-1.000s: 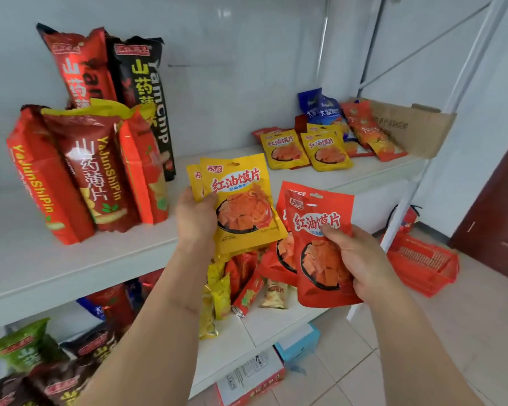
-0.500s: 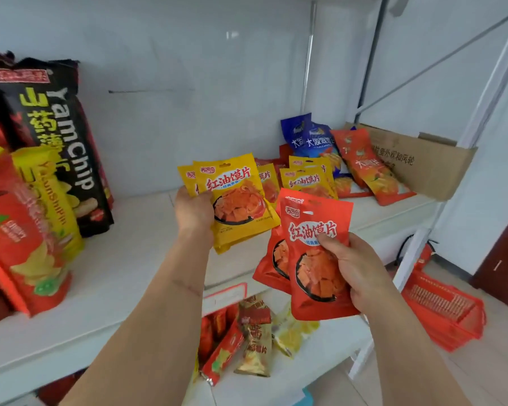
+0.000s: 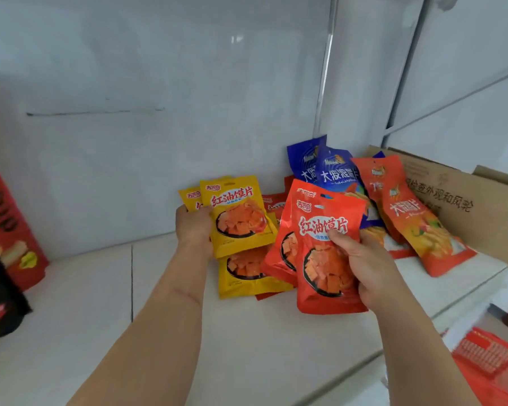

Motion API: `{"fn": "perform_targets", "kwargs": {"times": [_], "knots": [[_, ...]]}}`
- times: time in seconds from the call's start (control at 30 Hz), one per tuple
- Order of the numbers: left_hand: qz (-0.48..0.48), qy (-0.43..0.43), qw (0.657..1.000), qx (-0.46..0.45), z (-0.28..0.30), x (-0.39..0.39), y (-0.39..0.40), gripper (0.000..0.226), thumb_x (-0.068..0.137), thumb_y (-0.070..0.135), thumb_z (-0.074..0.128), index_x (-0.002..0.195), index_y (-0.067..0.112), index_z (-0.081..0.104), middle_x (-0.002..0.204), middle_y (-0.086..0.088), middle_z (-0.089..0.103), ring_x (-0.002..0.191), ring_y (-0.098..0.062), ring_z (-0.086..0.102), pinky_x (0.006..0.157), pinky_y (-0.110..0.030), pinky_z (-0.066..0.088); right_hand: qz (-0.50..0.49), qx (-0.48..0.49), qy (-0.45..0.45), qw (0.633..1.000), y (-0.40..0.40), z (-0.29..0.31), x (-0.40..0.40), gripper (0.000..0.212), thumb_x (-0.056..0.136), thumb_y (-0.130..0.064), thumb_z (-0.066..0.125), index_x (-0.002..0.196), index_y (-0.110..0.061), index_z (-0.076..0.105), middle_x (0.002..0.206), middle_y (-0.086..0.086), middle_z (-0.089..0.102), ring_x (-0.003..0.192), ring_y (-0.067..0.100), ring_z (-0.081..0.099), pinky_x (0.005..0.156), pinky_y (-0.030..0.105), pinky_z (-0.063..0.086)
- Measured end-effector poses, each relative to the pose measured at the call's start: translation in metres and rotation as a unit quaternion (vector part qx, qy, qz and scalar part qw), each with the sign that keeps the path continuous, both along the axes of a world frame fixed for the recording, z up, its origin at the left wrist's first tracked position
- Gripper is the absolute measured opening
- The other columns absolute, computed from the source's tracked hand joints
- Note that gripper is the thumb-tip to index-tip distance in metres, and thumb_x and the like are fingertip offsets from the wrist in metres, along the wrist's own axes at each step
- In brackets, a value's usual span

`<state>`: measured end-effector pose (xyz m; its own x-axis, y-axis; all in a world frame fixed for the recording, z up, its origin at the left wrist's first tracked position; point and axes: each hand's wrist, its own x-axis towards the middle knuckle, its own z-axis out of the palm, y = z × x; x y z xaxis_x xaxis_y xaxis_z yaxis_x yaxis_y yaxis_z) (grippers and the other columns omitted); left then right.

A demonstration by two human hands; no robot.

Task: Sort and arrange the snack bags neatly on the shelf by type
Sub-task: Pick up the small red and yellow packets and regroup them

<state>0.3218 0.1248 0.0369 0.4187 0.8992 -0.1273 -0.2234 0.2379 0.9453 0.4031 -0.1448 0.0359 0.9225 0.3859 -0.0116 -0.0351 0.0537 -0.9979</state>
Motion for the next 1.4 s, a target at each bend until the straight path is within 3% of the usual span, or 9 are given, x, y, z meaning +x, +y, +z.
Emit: {"fn": "perform_targets", "kwargs": {"times": [0.17,0.3,0.4,0.5,0.67,0.77,0.93,1.07,1.4], "knots": [[0.046,-0.005,0.998,-0.032,0.006,0.032,-0.004,0.026,0.082,0.006,0.062,0.106,0.014,0.058,0.094,-0.008,0.070,0.081,-0.026,0.069,0.076,-0.044,0.060,0.007,0.007,0.012,1.000,0.025,0.004,0.037,0.031,0.081,-0.038,0.077,0.108,-0.027,0.068,0.099,-0.005,0.076,0.090,0.021,0.074,0.089,0.047,0.056],[-0.030,-0.002,0.999,-0.022,0.009,0.061,0.003,0.055,0.071,0.019,0.068,0.123,0.009,0.054,0.107,-0.016,0.072,0.086,-0.032,0.074,0.066,-0.051,0.063,0.035,0.010,0.008,0.999,0.039,0.012,0.063,0.030,0.084,-0.039,0.074,0.110,-0.026,0.068,0.099,-0.005,0.076,0.091,0.021,0.073,0.089,0.046,0.056],[-0.038,0.076,0.996,0.027,0.015,0.060,0.000,0.063,0.068,0.031,0.070,0.126,0.010,0.055,0.108,-0.012,0.074,0.085,-0.029,0.075,0.070,-0.051,0.063,0.058,-0.002,-0.002,0.998,0.053,0.020,0.074,0.030,0.085,-0.039,0.073,0.111,-0.026,0.067,0.101,-0.004,0.076,0.090,0.018,0.073,0.083,0.039,0.057],[0.021,0.140,0.985,0.103,0.019,0.046,-0.008,0.039,0.082,0.031,0.066,0.114,0.009,0.061,0.106,-0.002,0.071,0.082,-0.016,0.068,0.066,-0.030,0.056,0.051,-0.040,-0.047,0.997,0.068,0.021,0.081,0.029,0.085,-0.041,0.072,0.108,-0.025,0.065,0.105,-0.007,0.072,0.096,0.018,0.069,0.085,0.040,0.055],[0.097,0.257,0.925,0.261,0.018,0.027,-0.025,0.039,0.097,0.031,0.055,0.133,0.016,0.057,0.133,0.000,0.060,0.116,-0.020,0.058,0.093,-0.031,0.046,-0.022,-0.172,-0.162,0.971,0.094,0.014,0.087,0.040,0.092,-0.043,0.063,0.123,-0.019,0.053,0.111,-0.003,0.065,0.107,0.026,0.063,0.081,0.032,0.043],[0.091,0.319,0.880,0.341,0.018,0.024,-0.045,0.033,0.099,0.030,0.051,0.129,0.019,0.061,0.133,0.000,0.060,0.121,-0.019,0.056,0.089,-0.027,0.042,-0.024,-0.235,-0.179,0.955,0.108,0.001,0.088,0.043,0.093,-0.044,0.060,0.124,-0.016,0.049,0.116,0.007,0.067,0.107,0.034,0.063,0.079,0.038,0.044],[0.105,0.396,0.813,0.414,0.015,0.020,-0.066,0.033,0.101,0.031,0.047,0.129,0.021,0.062,0.136,0.003,0.058,0.121,-0.020,0.056,0.095,-0.038,0.050,-0.018,-0.269,-0.192,0.944,0.121,0.000,0.095,0.046,0.094,-0.043,0.057,0.129,-0.016,0.044,0.121,0.010,0.065,0.109,0.038,0.061,0.081,0.041,0.045],[0.124,0.442,0.762,0.457,0.012,0.010,-0.081,0.033,0.102,0.031,0.046,0.128,0.022,0.064,0.133,0.004,0.061,0.118,-0.019,0.058,0.089,-0.035,0.049,-0.039,-0.265,-0.261,0.927,0.116,0.004,0.093,0.066,0.093,-0.044,0.059,0.146,-0.014,0.033,0.140,0.014,0.048,0.126,0.037,0.048,0.091,0.047,0.045],[0.149,0.484,0.736,0.449,0.007,-0.027,-0.109,0.031,0.103,0.033,0.044,0.125,0.025,0.064,0.125,0.006,0.064,0.110,-0.018,0.061,0.081,-0.031,0.049,-0.052,-0.257,-0.352,0.899,0.098,0.004,0.070,0.053,0.092,-0.044,0.059,0.136,-0.016,0.050,0.144,0.011,0.045,0.133,0.035,0.037,0.107,0.051,0.031]]}}
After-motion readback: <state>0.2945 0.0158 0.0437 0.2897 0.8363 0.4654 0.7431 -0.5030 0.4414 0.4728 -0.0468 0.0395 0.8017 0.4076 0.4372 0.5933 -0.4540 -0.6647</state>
